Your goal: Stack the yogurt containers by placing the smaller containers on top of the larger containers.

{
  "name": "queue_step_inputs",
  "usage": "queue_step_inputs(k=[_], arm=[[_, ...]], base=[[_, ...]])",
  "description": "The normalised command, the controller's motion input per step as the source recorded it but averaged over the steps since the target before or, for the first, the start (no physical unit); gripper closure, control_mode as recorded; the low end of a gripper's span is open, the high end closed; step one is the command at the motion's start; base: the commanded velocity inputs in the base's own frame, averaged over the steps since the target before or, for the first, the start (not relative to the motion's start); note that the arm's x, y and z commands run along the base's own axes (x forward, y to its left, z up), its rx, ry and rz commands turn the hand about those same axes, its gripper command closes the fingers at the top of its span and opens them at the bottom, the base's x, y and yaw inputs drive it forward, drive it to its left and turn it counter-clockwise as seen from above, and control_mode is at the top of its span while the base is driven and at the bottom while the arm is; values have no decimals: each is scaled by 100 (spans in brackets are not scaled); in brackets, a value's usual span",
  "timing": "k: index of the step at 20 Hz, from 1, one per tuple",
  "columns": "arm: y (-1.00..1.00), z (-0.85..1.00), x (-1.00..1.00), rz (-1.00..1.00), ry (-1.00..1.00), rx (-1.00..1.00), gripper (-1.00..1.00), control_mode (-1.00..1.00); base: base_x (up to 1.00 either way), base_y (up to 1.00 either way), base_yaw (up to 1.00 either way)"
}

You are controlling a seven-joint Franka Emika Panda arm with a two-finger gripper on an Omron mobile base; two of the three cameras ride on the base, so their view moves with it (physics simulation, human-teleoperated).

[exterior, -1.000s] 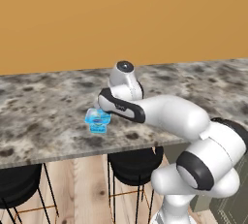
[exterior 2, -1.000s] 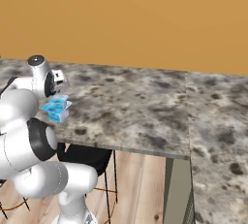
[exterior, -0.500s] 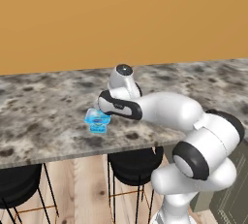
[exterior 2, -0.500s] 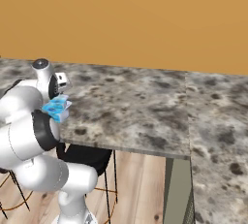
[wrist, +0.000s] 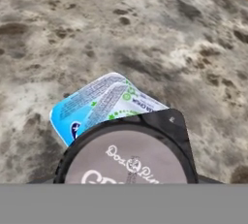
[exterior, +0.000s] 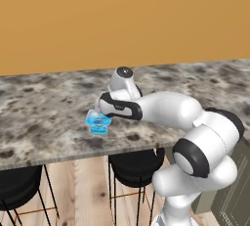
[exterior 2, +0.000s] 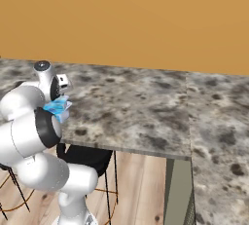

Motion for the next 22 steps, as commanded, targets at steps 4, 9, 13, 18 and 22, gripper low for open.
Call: queue_step_inputs(k=[4, 9, 13, 18, 22], arm=[[0, -3, 6, 0, 0, 0, 100, -100], [1, -1, 9, 0, 1, 0, 100, -100], [5, -5, 11, 0, 4, 0, 100, -100], [6, -5, 9, 0, 5, 0, 100, -100], [3, -4, 7, 0, 6, 0, 100, -100]], base=[[0, 0, 0], [0, 0, 0], [0, 0, 0], [0, 0, 0], [0, 0, 0]])
